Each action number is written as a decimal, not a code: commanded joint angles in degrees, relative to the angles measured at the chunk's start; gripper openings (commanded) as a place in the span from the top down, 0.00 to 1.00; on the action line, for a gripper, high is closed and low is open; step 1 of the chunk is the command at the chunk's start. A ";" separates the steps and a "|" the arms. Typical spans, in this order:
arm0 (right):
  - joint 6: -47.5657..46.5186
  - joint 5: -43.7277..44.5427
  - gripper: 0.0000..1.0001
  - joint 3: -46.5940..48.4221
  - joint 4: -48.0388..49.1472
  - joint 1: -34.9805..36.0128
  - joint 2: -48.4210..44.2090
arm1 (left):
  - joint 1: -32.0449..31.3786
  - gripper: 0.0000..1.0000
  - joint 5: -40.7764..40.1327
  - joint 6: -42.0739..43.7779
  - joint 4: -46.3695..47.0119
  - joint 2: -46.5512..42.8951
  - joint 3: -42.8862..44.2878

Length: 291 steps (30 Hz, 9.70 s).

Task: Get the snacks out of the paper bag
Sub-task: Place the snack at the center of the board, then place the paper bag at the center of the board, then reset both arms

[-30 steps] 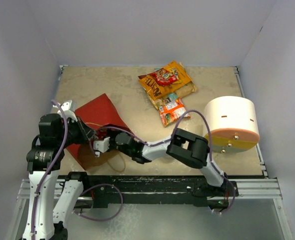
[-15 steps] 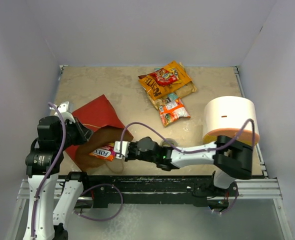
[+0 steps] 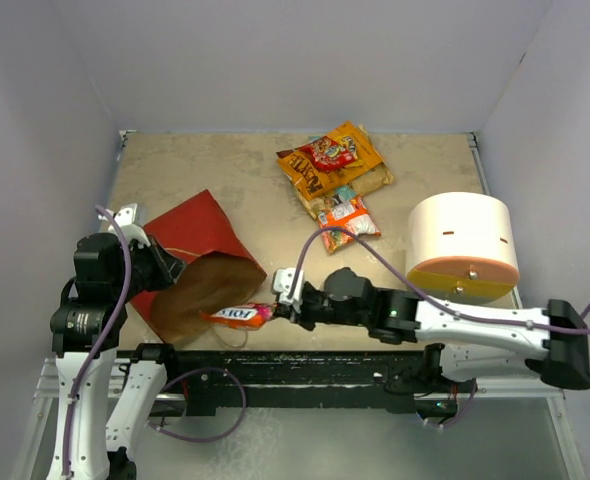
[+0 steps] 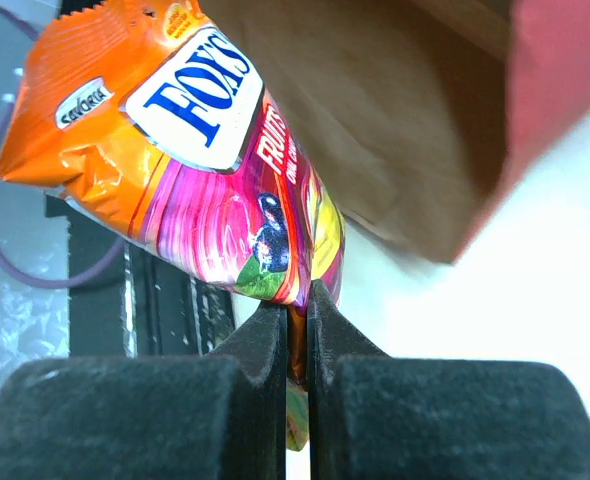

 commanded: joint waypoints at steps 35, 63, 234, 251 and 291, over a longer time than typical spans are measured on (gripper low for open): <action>-66.75 9.18 1.00 2.14 21.79 -44.96 26.89 | 1.46 1.00 4.20 2.61 2.23 -2.13 0.95; 4.78 0.60 0.26 -4.80 4.09 -32.56 -11.05 | 2.34 1.00 3.50 2.16 1.02 6.28 11.85; 25.17 13.00 1.00 61.77 -1.95 -24.24 43.91 | 5.06 0.01 -26.39 -18.00 -20.02 3.87 24.34; 18.54 18.94 0.09 70.00 -22.37 -24.56 37.01 | 1.62 0.01 -1.94 3.20 10.48 8.38 33.13; 14.64 39.83 0.01 31.28 -30.76 -24.52 -39.42 | -23.36 0.01 -16.65 8.77 27.48 -1.93 15.09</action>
